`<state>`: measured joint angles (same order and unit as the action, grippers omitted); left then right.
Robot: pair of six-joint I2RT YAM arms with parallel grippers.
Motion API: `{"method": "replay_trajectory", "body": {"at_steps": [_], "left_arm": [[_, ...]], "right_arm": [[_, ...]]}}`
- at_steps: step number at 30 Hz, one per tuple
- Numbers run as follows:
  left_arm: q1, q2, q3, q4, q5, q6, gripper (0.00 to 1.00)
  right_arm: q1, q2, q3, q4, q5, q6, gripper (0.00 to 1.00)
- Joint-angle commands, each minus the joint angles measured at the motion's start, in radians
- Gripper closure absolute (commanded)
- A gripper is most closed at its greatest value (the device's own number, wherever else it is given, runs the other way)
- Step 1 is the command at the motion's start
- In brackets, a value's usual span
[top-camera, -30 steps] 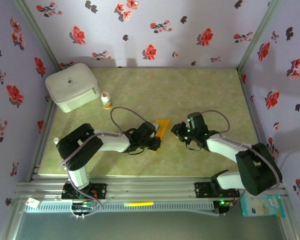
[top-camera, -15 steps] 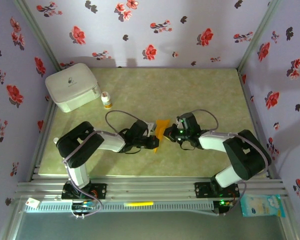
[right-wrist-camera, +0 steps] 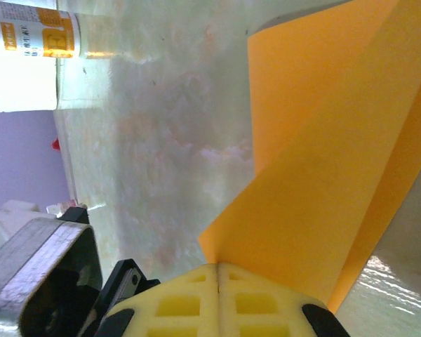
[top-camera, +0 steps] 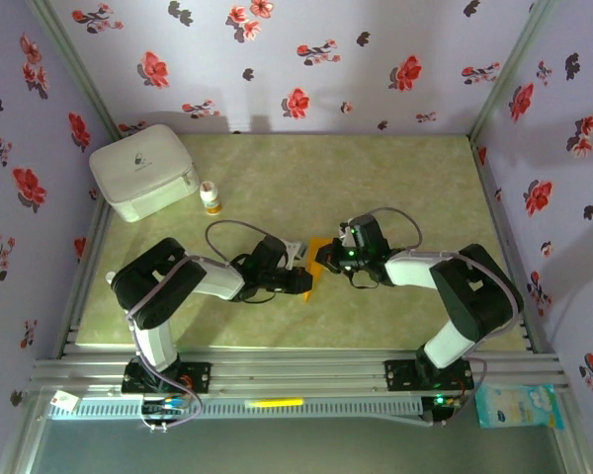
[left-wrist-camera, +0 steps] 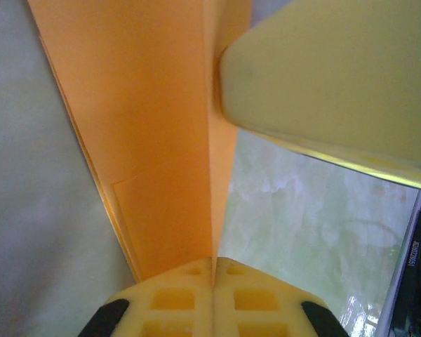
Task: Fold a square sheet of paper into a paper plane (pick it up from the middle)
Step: Perform the fifth fold on the wing at the bottom-center of the table.
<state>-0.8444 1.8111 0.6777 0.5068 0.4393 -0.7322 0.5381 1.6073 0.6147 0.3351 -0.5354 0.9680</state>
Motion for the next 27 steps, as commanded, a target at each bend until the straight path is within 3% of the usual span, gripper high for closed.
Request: {"method": "replay_trajectory", "body": {"at_steps": [1, 27], "left_arm": [[0.005, 0.029, -0.032, -0.078, 0.041, -0.015, 1.00], [0.023, 0.054, -0.003, -0.100, 0.113, -0.016, 0.99]], "right_arm": [[0.006, 0.016, 0.016, -0.008, 0.020, -0.042, 0.97], [0.000, 0.030, -0.002, -0.071, 0.145, -0.055, 0.97]]}}
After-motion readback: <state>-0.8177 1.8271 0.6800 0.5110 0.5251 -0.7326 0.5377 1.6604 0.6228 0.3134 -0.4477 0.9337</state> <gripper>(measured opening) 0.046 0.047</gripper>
